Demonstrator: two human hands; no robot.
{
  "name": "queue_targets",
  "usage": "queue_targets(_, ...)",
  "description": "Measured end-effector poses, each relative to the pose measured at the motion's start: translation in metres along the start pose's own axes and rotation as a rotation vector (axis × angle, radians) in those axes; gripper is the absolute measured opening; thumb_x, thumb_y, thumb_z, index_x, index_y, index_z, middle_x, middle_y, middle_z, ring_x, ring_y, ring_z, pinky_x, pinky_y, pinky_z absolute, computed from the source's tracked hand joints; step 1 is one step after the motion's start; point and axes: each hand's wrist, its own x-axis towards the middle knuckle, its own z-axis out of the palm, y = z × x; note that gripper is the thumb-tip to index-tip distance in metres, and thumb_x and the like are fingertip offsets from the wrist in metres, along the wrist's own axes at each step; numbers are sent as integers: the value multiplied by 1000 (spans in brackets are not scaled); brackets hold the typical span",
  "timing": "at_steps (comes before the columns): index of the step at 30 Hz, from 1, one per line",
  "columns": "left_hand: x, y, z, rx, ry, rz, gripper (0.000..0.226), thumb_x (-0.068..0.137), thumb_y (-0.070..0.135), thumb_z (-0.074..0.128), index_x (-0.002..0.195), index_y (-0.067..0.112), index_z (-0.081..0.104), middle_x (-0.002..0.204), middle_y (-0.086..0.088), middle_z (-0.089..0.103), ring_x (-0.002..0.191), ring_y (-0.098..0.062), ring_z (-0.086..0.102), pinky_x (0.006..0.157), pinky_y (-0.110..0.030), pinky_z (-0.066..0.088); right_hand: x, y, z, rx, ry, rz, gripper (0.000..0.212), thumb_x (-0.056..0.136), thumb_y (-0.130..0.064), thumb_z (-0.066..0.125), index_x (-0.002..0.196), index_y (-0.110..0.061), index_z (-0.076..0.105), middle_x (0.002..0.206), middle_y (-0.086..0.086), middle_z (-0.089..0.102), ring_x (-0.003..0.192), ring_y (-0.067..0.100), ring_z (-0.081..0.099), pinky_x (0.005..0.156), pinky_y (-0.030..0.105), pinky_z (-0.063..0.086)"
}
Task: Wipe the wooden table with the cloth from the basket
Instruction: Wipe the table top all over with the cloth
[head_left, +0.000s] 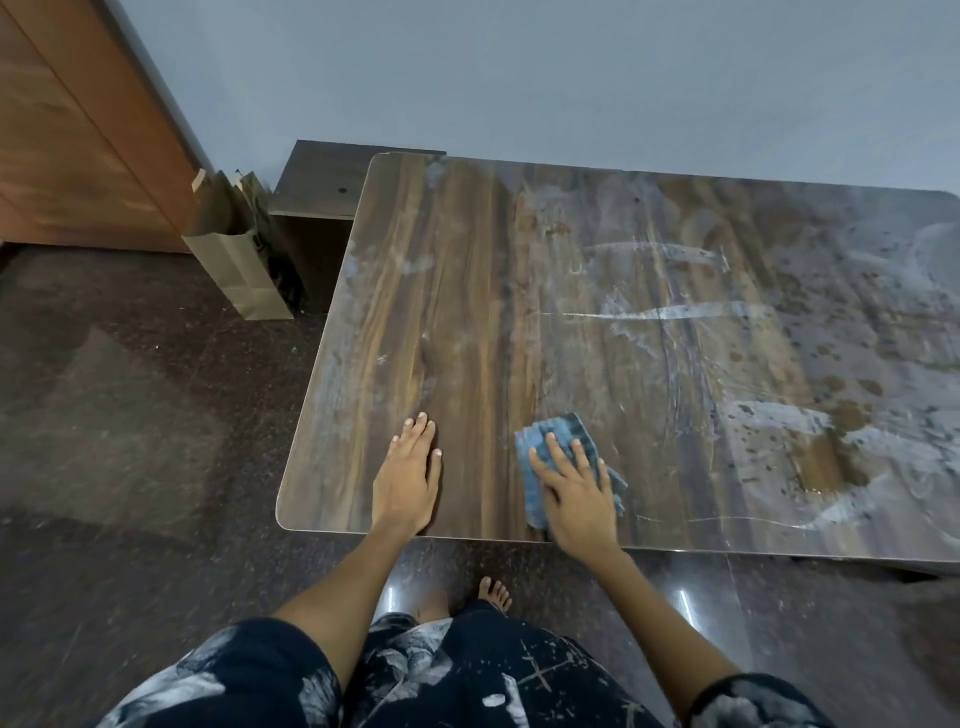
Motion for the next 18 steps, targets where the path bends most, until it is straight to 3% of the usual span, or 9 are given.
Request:
queue_targets(2,3,6,3,-7,-5,1,43,99,22,34,141,10,34,151,-1,26,141,-13,16,114,-24,8,13,-29,-2,-5,-28,-19,49,97,-31,17,146,-34,24,156,-9,3,145,23,-4,110,41,-13)
queue_targets(4,7,12,5,-21,-15,3,44,99,16,35,142,9,32,151,-1,26,141,-13,15,114,-23,7,18,-52,2,17,-87,-159,47,99,-23,30,144,-36,26,156,-11,4,144,20,-5,111,43,-13)
queue_targets(6,10,15,6,-40,-23,13,46,96,6,35,142,9,31,152,-1,25,141,-13,15,115,-24,7,12,-55,5,37,-130,-295,46,99,-26,34,143,-37,30,156,-12,8,143,13,-6,115,42,-9)
queue_targets(9,16,12,5,-33,1,0,45,96,7,35,141,9,34,151,-1,27,141,-14,19,115,-25,11,2,-22,2,30,-139,-352,43,97,-38,30,139,-40,36,153,-19,14,138,1,-5,114,33,-3)
queue_targets(12,21,12,2,-4,18,-10,43,98,12,35,140,9,35,150,-2,29,140,-14,22,114,-25,13,7,7,-12,-80,-106,-274,45,92,-47,25,135,-44,39,149,-20,28,139,3,19,113,34,19)
queue_targets(14,26,14,2,9,23,-16,43,98,12,36,141,9,34,150,-1,28,140,-14,22,114,-25,13,22,17,-20,-107,-101,-153,43,91,-45,30,130,-42,47,141,-16,45,129,10,44,99,35,44)
queue_targets(15,28,15,3,20,20,-16,44,97,10,36,141,10,33,151,-1,27,140,-15,21,114,-25,12,31,18,-23,-94,-72,-96,44,90,-43,31,129,-39,50,138,-13,50,125,13,50,92,34,49)
queue_targets(16,32,18,4,30,19,-18,46,96,7,37,142,10,31,152,0,25,141,-16,20,114,-25,11,42,18,-24,-98,-52,-49,46,90,-42,30,130,-36,51,138,-10,50,124,17,52,90,36,50)
queue_targets(18,40,24,8,47,19,-15,52,93,1,36,143,10,27,153,0,20,142,-17,16,113,-24,6,64,10,-28,-102,-35,-30,52,90,-39,24,139,-31,41,148,-4,38,134,24,39,101,43,41)
